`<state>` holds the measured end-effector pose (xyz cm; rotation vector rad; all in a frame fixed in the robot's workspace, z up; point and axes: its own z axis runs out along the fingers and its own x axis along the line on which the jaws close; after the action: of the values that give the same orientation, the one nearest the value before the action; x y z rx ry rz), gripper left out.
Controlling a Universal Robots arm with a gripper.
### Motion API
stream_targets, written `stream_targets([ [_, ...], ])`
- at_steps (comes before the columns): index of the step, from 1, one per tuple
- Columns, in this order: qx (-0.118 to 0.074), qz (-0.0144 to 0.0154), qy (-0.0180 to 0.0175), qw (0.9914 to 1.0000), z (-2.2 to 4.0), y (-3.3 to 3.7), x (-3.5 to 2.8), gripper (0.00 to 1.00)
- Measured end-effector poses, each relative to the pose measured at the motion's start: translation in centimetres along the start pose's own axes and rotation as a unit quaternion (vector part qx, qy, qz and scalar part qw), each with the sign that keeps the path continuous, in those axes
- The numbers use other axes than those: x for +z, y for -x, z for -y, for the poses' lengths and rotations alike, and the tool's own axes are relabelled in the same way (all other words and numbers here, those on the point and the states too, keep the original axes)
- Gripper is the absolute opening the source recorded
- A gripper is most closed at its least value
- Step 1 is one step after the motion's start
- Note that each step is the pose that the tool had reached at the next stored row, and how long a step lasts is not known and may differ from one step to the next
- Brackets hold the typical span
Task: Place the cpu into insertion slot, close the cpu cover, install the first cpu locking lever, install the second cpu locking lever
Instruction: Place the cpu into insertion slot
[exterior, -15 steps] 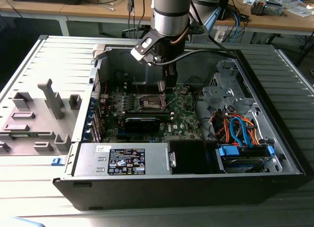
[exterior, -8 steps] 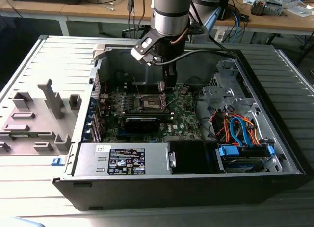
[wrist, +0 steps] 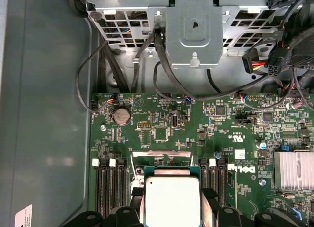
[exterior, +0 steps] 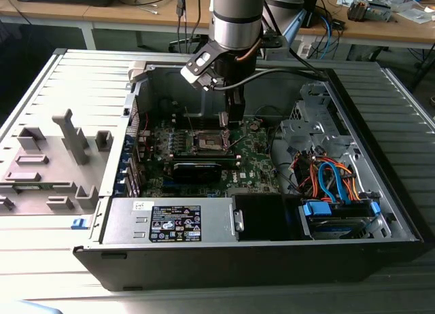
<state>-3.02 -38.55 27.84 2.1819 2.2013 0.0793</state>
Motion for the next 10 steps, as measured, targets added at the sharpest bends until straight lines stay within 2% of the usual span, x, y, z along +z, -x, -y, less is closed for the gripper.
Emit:
stream_targets([
  [10, 0.0, 0.0001, 0.0, 1.0, 0.11, 0.0, 0.02, 0.54],
])
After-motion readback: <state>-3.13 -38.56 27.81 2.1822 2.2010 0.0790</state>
